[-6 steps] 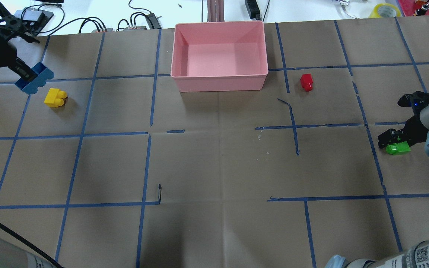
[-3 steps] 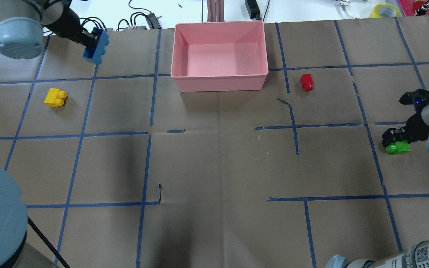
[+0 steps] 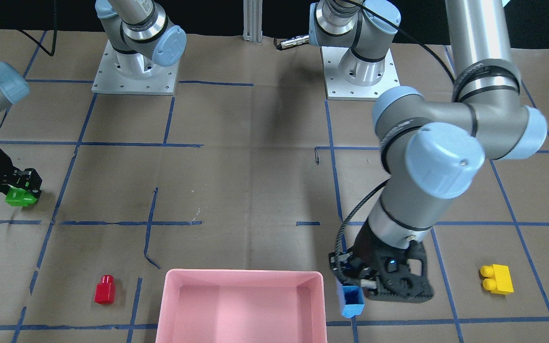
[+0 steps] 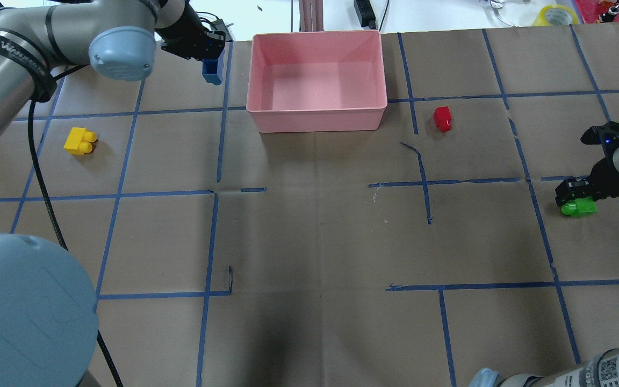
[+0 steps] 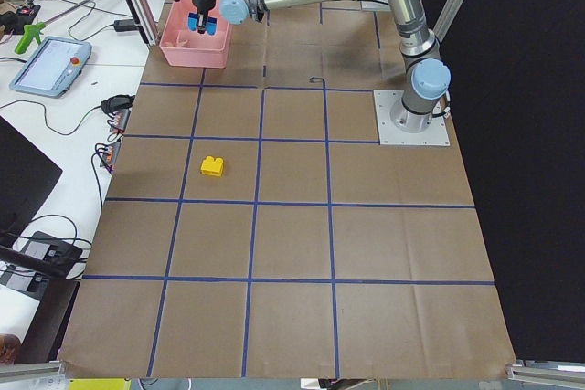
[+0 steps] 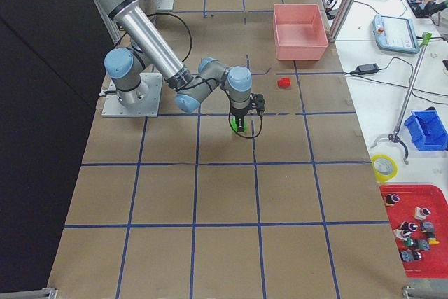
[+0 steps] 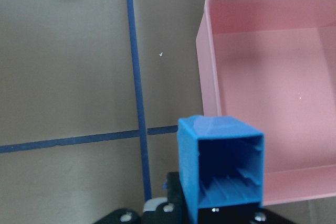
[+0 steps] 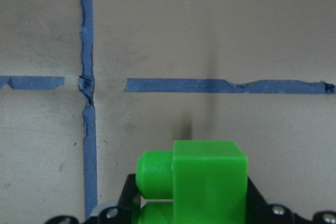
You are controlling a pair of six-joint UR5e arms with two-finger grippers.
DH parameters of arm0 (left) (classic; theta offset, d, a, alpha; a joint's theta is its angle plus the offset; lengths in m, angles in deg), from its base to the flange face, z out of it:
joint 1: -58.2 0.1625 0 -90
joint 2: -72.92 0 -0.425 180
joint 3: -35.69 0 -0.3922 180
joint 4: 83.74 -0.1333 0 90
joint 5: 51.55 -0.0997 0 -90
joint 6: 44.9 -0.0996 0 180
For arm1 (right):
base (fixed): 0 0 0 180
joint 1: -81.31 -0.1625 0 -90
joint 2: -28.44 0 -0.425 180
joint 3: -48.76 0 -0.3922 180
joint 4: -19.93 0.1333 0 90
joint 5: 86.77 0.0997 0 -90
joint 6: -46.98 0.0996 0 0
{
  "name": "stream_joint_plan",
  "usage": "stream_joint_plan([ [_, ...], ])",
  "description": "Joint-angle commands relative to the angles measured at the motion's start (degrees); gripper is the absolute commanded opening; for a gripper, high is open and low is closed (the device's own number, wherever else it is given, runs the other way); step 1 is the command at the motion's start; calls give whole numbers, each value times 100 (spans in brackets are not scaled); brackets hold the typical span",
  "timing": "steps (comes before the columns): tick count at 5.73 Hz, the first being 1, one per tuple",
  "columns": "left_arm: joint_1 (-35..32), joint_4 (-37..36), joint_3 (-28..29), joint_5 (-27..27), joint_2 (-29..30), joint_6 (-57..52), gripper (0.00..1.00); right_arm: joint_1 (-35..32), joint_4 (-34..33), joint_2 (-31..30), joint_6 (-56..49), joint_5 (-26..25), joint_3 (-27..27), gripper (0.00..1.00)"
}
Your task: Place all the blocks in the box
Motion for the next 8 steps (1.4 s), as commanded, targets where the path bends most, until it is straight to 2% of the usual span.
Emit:
stream_joint_plan([
  [1, -322, -2, 392, -306, 524, 604, 1, -79, 580, -440, 5, 53, 452, 6],
  [2, -323, -46, 410, -316, 630, 612, 5, -489, 581, -546, 40, 97, 873, 7],
  [3, -323, -55, 392, -316, 649, 630, 54, -867, 825, -547, 284, 654, 1390, 6],
  [4, -314, -151, 410, -307, 640, 639, 99, -1262, 1175, -539, 721, 1060, 1778, 6],
  [6, -244, -73, 445, -255, 449, 534, 100, -2228, 1083, -512, 1380, 1843, 1852, 5],
  [8, 491, 688, 428, -202, -34, -226, 100, -3256, 217, -146, 2713, 2486, 2079, 5],
])
